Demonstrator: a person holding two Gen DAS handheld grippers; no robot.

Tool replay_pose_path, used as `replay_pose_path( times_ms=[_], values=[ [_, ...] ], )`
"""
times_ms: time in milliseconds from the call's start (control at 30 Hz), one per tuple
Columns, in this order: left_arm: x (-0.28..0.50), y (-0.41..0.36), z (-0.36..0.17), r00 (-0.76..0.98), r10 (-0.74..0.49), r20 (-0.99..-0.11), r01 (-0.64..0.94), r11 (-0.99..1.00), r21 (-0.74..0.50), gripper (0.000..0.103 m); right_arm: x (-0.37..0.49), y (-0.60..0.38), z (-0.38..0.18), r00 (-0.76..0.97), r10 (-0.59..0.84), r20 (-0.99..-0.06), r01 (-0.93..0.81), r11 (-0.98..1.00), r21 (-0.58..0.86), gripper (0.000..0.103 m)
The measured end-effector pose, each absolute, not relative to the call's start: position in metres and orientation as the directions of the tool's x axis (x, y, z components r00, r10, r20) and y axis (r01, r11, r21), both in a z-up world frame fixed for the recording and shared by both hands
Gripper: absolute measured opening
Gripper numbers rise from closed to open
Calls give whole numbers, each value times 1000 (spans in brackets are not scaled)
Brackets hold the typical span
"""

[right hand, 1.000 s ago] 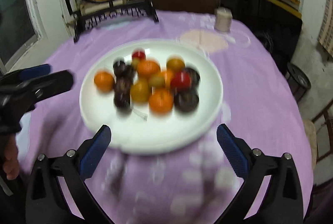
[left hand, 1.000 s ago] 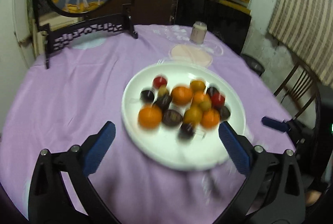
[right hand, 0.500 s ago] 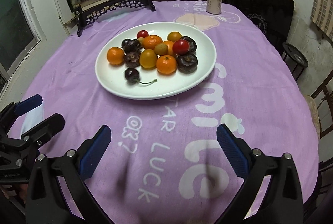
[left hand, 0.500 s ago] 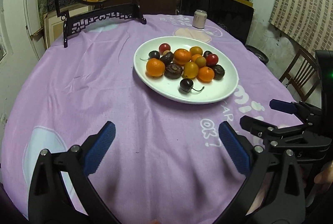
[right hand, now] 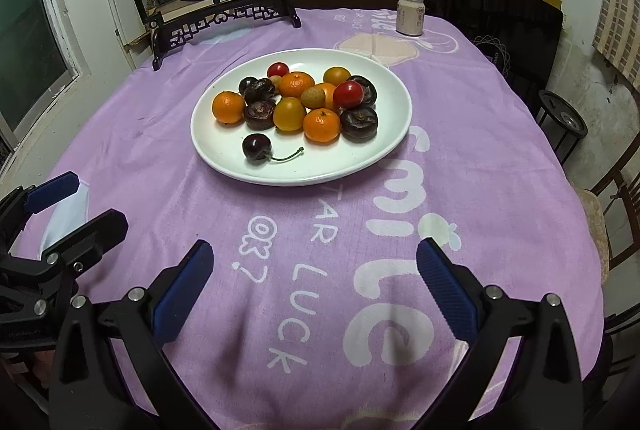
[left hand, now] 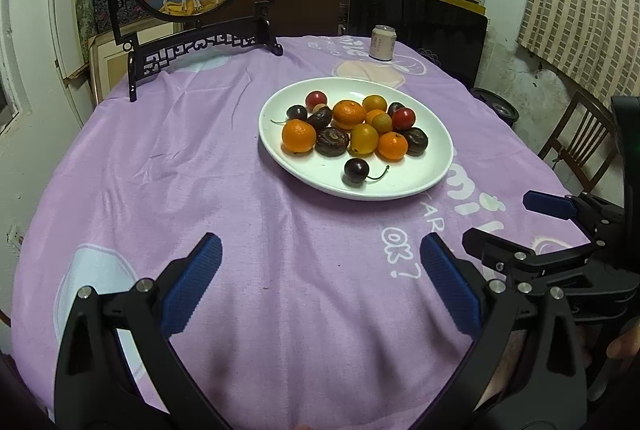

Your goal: Organize fruits

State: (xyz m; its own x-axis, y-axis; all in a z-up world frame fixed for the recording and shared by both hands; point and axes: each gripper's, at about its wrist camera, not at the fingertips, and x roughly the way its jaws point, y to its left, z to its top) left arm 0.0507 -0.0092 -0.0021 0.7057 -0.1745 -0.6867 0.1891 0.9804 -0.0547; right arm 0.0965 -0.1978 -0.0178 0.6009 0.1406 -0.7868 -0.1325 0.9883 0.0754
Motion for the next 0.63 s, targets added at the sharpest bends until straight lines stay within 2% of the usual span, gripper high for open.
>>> replay_pose_path(
  times_ms=[633],
  values=[
    [58,-2,-5,695,-136,-706,126,990,-66,101,97,-199,-22,595,149,-790,-134,987,85,102]
  ],
)
